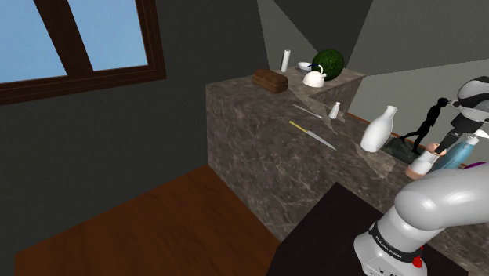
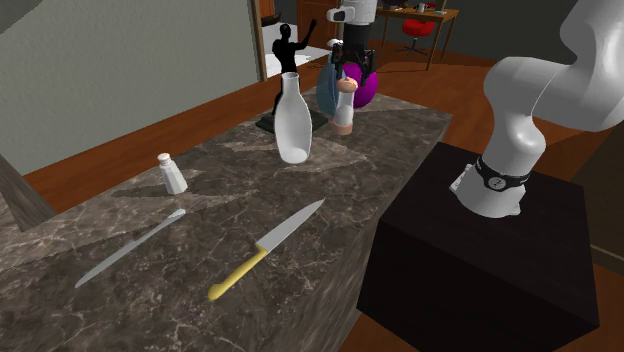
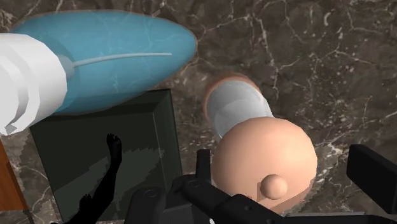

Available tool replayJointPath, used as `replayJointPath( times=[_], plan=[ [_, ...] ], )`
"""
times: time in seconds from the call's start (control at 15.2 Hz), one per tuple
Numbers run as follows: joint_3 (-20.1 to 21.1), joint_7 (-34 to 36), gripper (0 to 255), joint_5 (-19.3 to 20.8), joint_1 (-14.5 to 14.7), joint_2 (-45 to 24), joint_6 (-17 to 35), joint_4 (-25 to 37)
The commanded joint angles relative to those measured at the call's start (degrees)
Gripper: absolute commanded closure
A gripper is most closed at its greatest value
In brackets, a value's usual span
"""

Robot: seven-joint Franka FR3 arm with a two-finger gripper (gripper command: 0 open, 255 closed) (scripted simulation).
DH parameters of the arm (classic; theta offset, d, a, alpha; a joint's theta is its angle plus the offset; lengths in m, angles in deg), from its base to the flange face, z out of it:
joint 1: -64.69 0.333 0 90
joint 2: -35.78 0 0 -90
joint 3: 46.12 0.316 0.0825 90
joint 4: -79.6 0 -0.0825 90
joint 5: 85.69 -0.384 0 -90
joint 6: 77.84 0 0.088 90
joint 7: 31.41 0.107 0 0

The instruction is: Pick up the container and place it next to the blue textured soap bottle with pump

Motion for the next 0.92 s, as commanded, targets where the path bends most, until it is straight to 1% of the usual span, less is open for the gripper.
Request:
replayJointPath(
  times=[0.0,0.07,0.2,0.33,0.86],
  plan=[
    [0.00,0.00,0,0.00,0.00,0.00,0.00,0.00],
    [0.00,0.00,0,0.00,0.00,0.00,0.00,0.00],
    [3.02,0.02,0,-0.47,-1.49,1.30,-4.09,2.40],
    [5.30,-0.07,0,-1.00,-2.40,2.17,-7.62,4.78],
    [5.30,-0.06,0,-0.99,-2.40,2.18,-7.61,4.77]
  ],
)
